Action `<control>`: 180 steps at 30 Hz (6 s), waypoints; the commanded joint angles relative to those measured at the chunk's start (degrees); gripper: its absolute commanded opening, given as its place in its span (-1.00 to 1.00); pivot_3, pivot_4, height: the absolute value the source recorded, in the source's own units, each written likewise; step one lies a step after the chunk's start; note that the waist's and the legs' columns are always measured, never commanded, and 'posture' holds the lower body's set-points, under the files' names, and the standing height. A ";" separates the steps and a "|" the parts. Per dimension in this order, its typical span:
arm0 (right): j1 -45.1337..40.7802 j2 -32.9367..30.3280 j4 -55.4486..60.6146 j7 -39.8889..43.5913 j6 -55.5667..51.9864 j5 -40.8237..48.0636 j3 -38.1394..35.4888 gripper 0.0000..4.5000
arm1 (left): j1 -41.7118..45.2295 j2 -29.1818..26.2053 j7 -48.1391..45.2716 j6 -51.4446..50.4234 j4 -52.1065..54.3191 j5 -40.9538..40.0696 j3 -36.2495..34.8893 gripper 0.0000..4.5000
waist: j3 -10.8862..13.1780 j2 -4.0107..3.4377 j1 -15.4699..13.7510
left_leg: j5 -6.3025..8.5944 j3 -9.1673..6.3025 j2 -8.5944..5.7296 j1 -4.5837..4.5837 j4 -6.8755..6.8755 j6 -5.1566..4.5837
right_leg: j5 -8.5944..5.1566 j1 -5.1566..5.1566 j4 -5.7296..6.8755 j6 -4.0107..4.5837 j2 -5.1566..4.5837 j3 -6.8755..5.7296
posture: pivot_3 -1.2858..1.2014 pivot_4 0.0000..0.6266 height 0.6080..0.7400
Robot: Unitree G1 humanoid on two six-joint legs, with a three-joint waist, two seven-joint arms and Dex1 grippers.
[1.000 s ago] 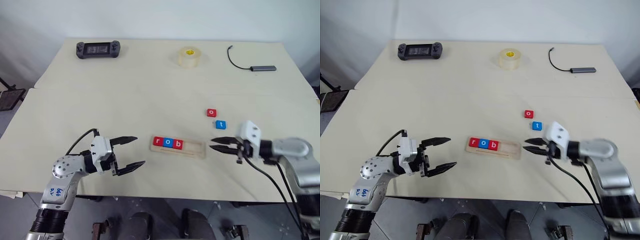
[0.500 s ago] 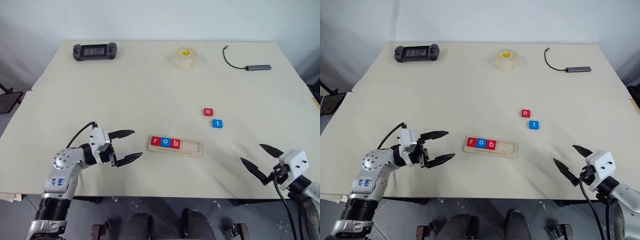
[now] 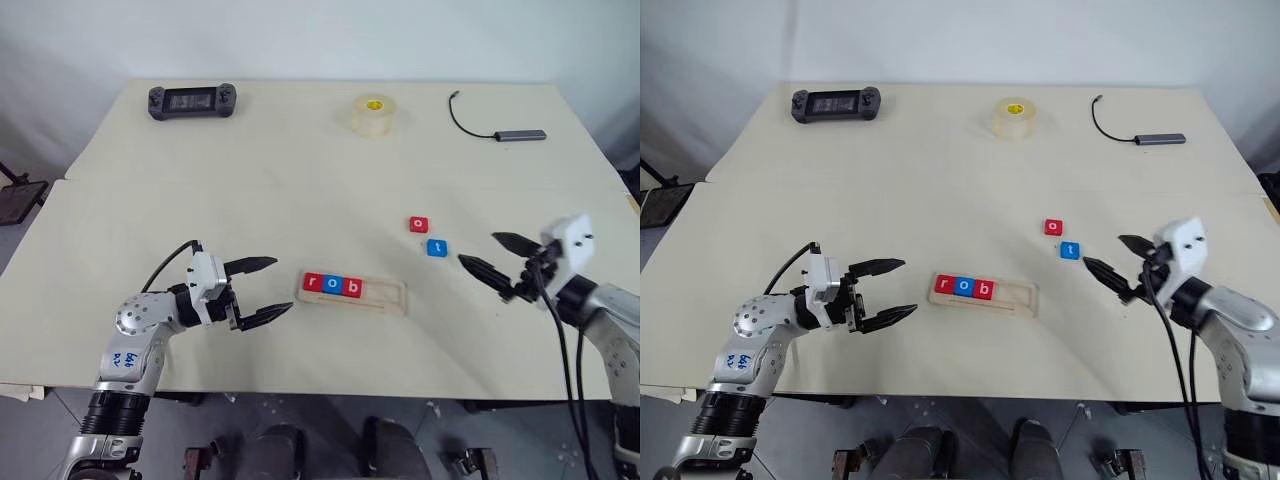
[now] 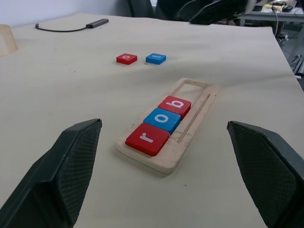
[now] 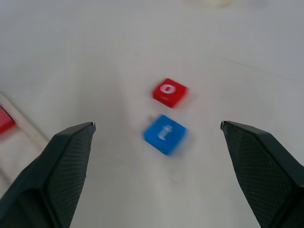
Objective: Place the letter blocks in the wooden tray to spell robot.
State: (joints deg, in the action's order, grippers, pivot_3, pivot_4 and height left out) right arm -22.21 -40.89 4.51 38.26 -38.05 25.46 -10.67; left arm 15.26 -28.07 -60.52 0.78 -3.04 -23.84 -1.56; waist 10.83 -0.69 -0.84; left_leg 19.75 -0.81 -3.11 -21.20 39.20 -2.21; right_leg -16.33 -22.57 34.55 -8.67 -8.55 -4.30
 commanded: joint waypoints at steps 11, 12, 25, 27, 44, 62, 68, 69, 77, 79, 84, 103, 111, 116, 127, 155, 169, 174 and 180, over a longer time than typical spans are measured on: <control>-7.11 -0.81 -2.65 -2.36 -6.69 -4.29 4.37 0.97 | -1.41 0.32 1.72 1.66 3.06 0.78 -0.31 1.00 | 0.00 0.01 -0.36 | 0.10 -0.15 -0.10 -0.22 -0.04 -0.13 | -0.01 -0.10 -0.08 0.02 0.00 -0.16 | 0.03 -0.52 1.00; -7.25 -0.72 -2.68 -2.45 -6.96 -4.25 4.35 0.97 | -1.43 0.31 1.77 1.62 3.11 0.79 -0.31 1.00 | 0.00 0.01 -0.36 | 0.09 -0.14 -0.09 -0.22 -0.04 -0.12 | -0.01 -0.09 -0.07 0.02 0.01 -0.17 | 0.03 -0.52 1.00; -25.39 16.58 -22.35 -25.11 -13.34 -13.60 6.39 0.97 | -2.13 0.64 3.06 1.62 4.05 0.84 -0.21 1.00 | 0.00 0.00 1.15 | 0.04 -0.09 -0.05 -0.14 -0.02 -0.02 | -0.02 -0.19 0.19 0.03 0.02 -0.09 | 0.03 -0.52 1.00; -26.79 19.14 -25.19 -28.21 -12.38 -14.02 5.01 0.97 | -2.67 0.56 3.34 1.58 4.59 0.78 -0.34 1.00 | -0.01 0.00 1.15 | 0.04 -0.13 -0.08 -0.14 -0.05 -0.02 | -0.02 -0.23 0.25 0.04 0.01 -0.09 | 0.03 -0.52 1.00; -24.99 26.21 -19.11 -34.90 -18.57 -14.73 2.96 -0.35 | -3.88 -0.12 4.63 1.36 5.94 0.46 -0.98 1.00 | -0.02 -0.03 1.50 | 0.04 -0.14 -0.10 -0.09 -0.03 -0.03 | -0.02 -0.22 0.38 0.04 0.01 -0.03 | 0.03 -0.52 1.00; -14.11 19.42 12.27 -30.19 -38.69 -8.01 -3.76 -0.35 | 0.13 1.02 0.74 1.23 1.21 0.34 1.33 1.00 | -0.02 -0.03 0.98 | 0.04 -0.11 -0.10 -0.16 -0.10 -0.04 | -0.02 -0.29 0.32 0.04 0.01 -0.01 | 0.03 -0.52 1.00; -3.67 24.25 30.14 -31.18 -51.62 -6.51 -5.28 -0.35 | 1.89 1.10 -1.60 0.89 -0.79 0.17 2.07 1.00 | -0.02 -0.03 0.92 | 0.05 -0.11 -0.06 -0.16 -0.10 -0.03 | -0.03 -0.29 0.31 0.05 0.04 0.02 | 0.03 -0.52 1.00; -2.78 24.84 31.56 -31.25 -52.68 -6.63 -5.25 -0.35 | 2.07 1.10 -1.82 0.86 -0.98 0.18 2.11 1.00 | -0.02 -0.03 0.92 | 0.05 -0.10 -0.07 -0.16 -0.10 -0.03 | -0.03 -0.30 0.30 0.05 0.04 0.03 | 0.03 -0.52 1.00; 0.90 26.12 34.83 -32.62 -54.08 -8.92 -5.15 -0.02 | 3.36 0.69 -3.22 0.59 -2.10 0.25 1.85 1.00 | -0.02 -0.03 0.97 | 0.05 -0.03 -0.12 -0.14 -0.09 -0.04 | -0.03 -0.36 0.36 0.05 0.03 0.14 | 0.03 -0.52 1.00; 0.74 25.54 34.30 -32.16 -53.32 -9.08 -5.28 0.25 | 3.35 0.69 -3.23 0.50 -1.97 0.27 1.75 1.00 | -0.02 -0.03 0.97 | 0.05 -0.02 -0.13 -0.14 -0.09 -0.04 | -0.03 -0.36 0.36 0.05 0.03 0.14 | 0.03 -0.52 1.00; 0.87 13.10 28.03 -17.13 -43.00 -2.93 -4.05 0.85 | 2.55 0.53 -2.74 0.76 -1.25 0.25 1.19 1.00 | -0.01 -0.02 0.84 | 0.05 -0.02 -0.17 -0.15 -0.08 -0.08 | -0.03 -0.34 0.34 0.05 0.01 0.17 | 0.03 -0.52 1.00; -7.93 -9.28 -28.66 41.22 42.61 -17.23 17.10 0.85 | -0.29 -0.79 -3.35 0.36 3.78 -0.54 0.48 1.00 | 0.05 0.08 1.02 | 0.05 0.08 -0.03 -0.02 -0.04 -0.16 | 0.07 0.03 -0.20 -0.14 0.02 0.03 | 0.03 -0.52 1.00; -11.87 -5.66 -35.24 43.22 44.44 -18.21 18.22 0.57 | -1.55 -0.92 -2.58 -0.70 5.70 -0.58 0.08 1.00 | 0.04 0.08 1.09 | 0.05 -0.01 0.03 0.00 0.01 -0.09 | 0.07 0.12 -0.24 -0.14 0.05 -0.06 | 0.03 -0.52 1.00; -11.74 -5.80 -34.54 47.14 43.58 -15.83 17.04 -0.15 | -1.52 -0.85 -2.36 -0.97 5.92 -0.55 0.04 1.00 | 0.04 0.08 0.99 | 0.05 0.00 0.05 0.01 0.05 -0.06 | 0.07 0.13 -0.21 -0.14 0.05 -0.06 | 0.03 -0.52 1.00; -13.64 -4.63 -15.73 44.07 26.48 -11.32 17.65 -0.36 | -1.80 -0.61 -1.91 -0.64 5.88 -0.28 0.01 1.00 | 0.05 0.05 0.87 | 0.08 -0.08 0.07 -0.06 0.05 0.00 | 0.06 0.05 -0.19 -0.11 0.05 -0.11 | 0.03 -0.52 1.00; -13.64 1.40 -3.79 33.36 11.07 -15.56 24.89 0.91 | -2.89 0.00 0.64 -0.67 7.18 -0.18 0.18 1.00 | 0.05 0.05 0.81 | 0.08 -0.14 -0.05 -0.12 0.02 -0.01 | 0.06 0.00 -0.18 -0.10 0.02 -0.12 | 0.03 -0.52 1.00; 2.08 -4.98 1.90 28.69 16.38 -8.76 6.15 0.98 | -3.41 -0.12 0.32 -0.55 6.76 -0.27 0.12 1.00 | 0.05 0.06 -0.17 | 0.09 -0.14 -0.05 -0.12 0.00 -0.02 | 0.06 0.02 -0.21 -0.10 0.01 -0.13 | 0.03 -0.52 1.00; 8.39 -5.38 3.55 27.68 17.18 -7.83 4.26 0.72 | -2.15 0.01 -0.38 -0.83 5.15 -0.19 0.55 1.00 | 0.05 0.06 -0.35 | 0.08 -0.04 -0.04 -0.09 0.01 -0.02 | 0.06 0.04 -0.17 -0.10 0.01 -0.09 | 0.03 -0.52 1.00; 4.46 -4.27 2.59 26.14 16.09 -10.43 10.21 -0.17 | 0.24 0.04 -1.58 -1.00 3.60 0.01 1.11 1.00 | 0.05 0.06 -0.28 | 0.08 0.00 0.00 -0.03 0.02 -0.02 | 0.06 0.04 -0.13 -0.11 0.03 -0.06 | 0.03 -0.52 1.00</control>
State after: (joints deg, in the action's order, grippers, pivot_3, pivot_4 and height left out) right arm -16.48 -45.25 5.64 64.74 -21.89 15.24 -1.02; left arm 15.29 -27.91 -61.70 -0.53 0.34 -23.36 -0.40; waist 10.88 -0.63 -1.12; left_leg 19.83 -0.82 -3.12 -21.23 39.22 -2.23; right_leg -16.27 -22.53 34.42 -8.77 -8.51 -4.36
